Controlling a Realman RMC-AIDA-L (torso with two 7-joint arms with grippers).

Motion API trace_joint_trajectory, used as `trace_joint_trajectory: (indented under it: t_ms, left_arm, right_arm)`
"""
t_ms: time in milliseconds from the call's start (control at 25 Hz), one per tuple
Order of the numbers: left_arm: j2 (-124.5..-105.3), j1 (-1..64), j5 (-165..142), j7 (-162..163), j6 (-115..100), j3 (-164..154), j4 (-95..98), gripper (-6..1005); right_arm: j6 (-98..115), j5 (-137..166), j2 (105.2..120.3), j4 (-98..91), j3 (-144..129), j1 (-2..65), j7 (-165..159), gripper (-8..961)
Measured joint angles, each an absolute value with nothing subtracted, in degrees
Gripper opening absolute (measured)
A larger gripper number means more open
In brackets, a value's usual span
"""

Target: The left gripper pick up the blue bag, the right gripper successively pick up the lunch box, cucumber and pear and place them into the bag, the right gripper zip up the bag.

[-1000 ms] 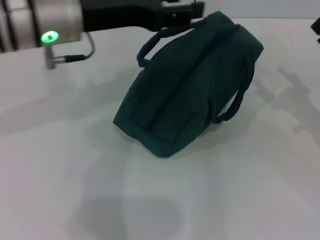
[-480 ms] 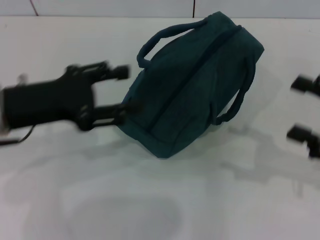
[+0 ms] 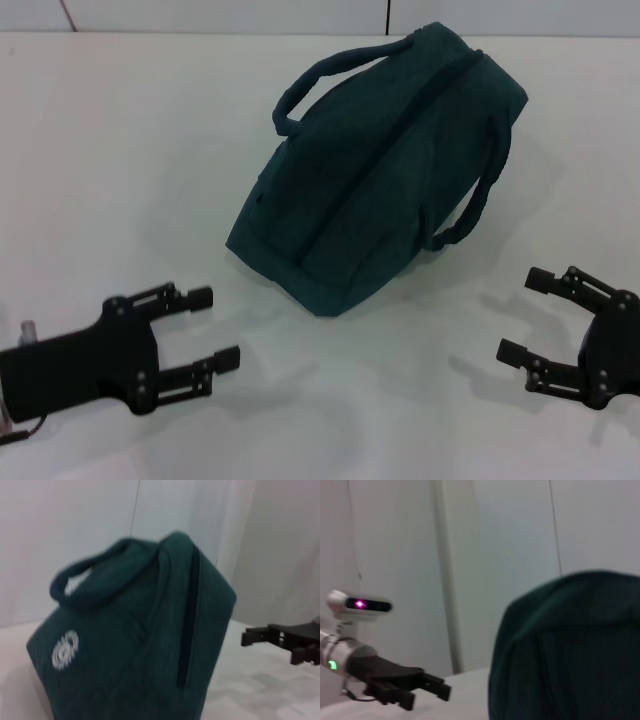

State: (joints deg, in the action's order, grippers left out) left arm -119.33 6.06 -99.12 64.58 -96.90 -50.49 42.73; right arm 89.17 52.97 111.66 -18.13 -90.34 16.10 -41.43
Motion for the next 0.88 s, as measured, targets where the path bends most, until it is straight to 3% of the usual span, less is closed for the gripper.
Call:
trace_joint_trajectory:
  t_ms: [560, 880]
  left_arm:
    - [-119.48, 6.28, -102.44, 61.07, -95.50, -48.31, 38.40, 757]
    - [-119.38, 6.44, -101.14, 60.99, -96.62, -48.19, 38.31, 757]
  right_arm:
    - [83.79, 56.00, 113.74, -17.92, -90.37, 16.31, -40.15, 886]
    - [84.21, 56.07, 113.94, -17.91, -90.36, 16.41, -40.02, 886]
